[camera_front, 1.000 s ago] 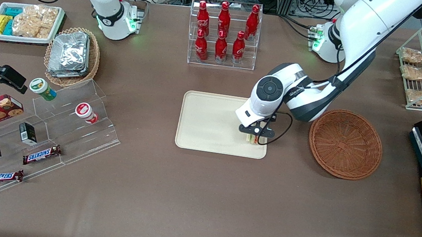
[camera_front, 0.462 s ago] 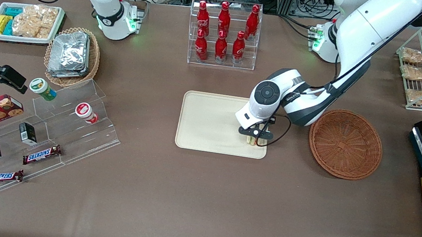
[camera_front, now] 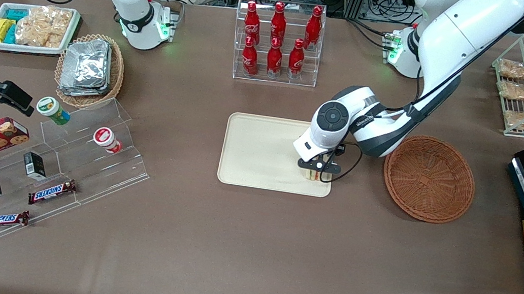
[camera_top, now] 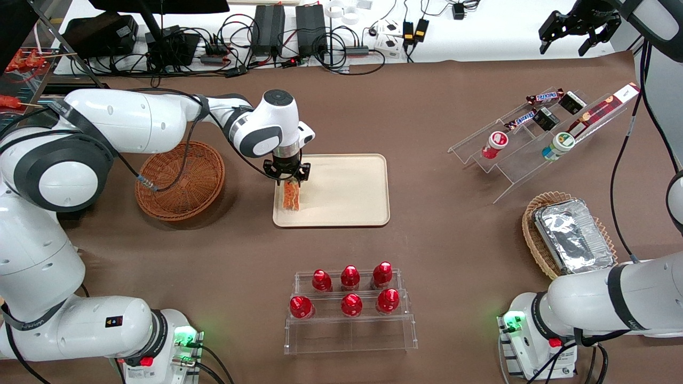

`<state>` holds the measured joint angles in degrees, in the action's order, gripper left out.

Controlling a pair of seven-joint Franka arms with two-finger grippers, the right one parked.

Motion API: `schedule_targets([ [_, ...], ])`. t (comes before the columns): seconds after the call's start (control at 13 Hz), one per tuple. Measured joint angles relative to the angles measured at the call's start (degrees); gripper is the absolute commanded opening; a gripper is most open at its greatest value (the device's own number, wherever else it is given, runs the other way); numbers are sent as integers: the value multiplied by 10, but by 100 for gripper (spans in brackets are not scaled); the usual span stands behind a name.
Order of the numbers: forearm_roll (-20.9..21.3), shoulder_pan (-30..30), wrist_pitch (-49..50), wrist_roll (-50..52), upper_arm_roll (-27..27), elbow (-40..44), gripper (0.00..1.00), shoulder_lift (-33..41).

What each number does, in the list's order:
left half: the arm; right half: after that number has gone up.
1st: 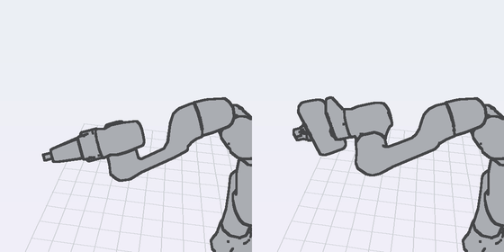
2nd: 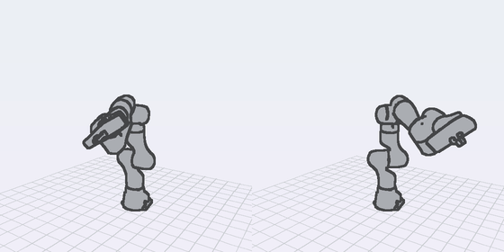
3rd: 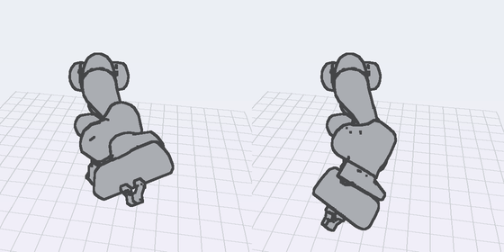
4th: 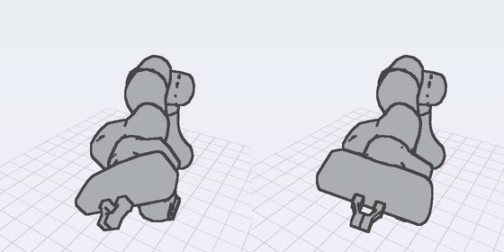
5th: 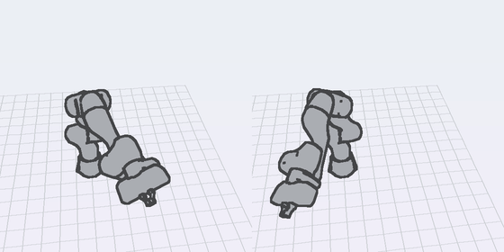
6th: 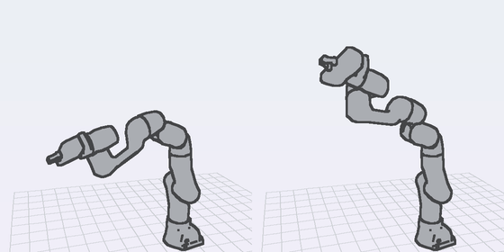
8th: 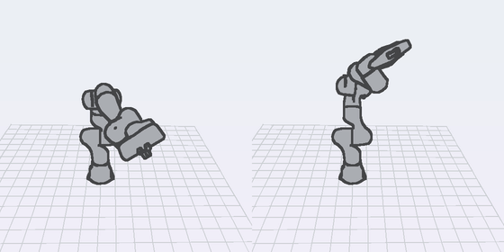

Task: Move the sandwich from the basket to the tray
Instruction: 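Lower the sandwich onto the tray and open the left gripper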

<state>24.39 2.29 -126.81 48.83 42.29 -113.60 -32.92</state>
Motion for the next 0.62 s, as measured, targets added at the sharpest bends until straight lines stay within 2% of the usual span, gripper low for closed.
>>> schedule_targets([
  [0.62, 0, 1, 0, 15, 0, 2, 100, 0],
])
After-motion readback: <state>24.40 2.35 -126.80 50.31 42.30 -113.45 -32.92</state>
